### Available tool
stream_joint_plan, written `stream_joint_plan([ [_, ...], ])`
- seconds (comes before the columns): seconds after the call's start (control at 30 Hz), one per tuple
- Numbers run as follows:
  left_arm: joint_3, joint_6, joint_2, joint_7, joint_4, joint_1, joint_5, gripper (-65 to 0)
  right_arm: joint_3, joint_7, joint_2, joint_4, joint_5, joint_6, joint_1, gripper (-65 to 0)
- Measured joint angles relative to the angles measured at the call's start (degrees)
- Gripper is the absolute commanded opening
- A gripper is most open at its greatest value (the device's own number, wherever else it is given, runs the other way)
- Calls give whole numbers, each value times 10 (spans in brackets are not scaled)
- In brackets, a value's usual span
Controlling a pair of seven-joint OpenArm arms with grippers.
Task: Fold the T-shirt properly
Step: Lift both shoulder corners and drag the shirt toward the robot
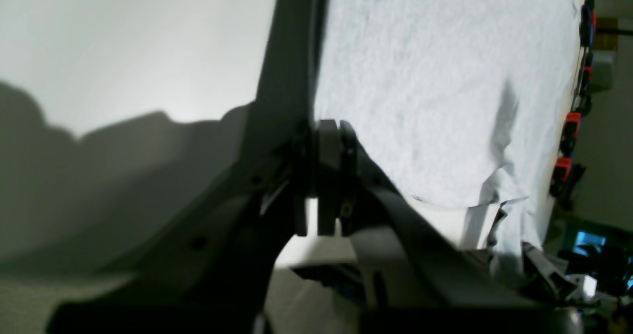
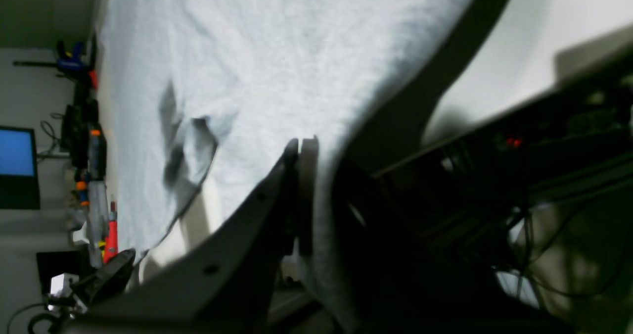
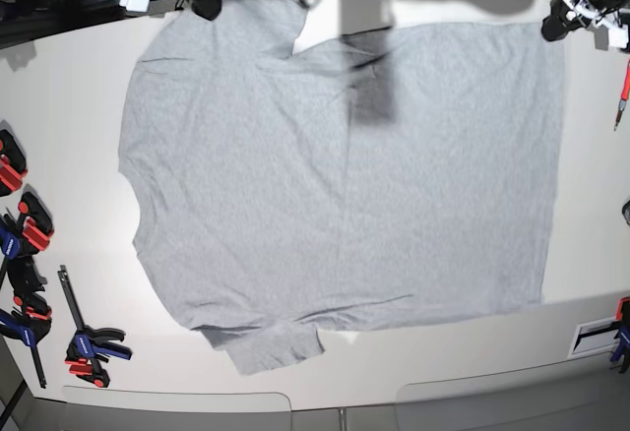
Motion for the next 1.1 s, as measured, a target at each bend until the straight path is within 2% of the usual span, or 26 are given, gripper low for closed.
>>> stream_joint_plan([
  [0.1, -37, 0, 19, 31, 0, 24, -30, -650, 13, -3, 0, 35, 0, 1, -26, -650],
  [0.27, -70, 0, 27, 31, 0, 60, -29, -650, 54, -30, 0, 81, 15, 1, -54, -650],
  [0.43, -71, 0, 28, 47, 2, 65, -28, -650, 88, -53, -1, 95, 67, 1, -75, -650],
  [0.6, -71, 2, 28, 52, 20, 65, -26, -650, 100, -71, -1, 95, 98, 19, -101, -650],
  [0.73, -71, 2, 28, 52, 37, 78, -26, -650, 101, -73, -8, 96, 107, 30, -123, -650],
  [1.1, -71, 2, 28, 47, 71, 84, -26, -650, 101, -82, -20, 109, 116, 30, -131, -650],
])
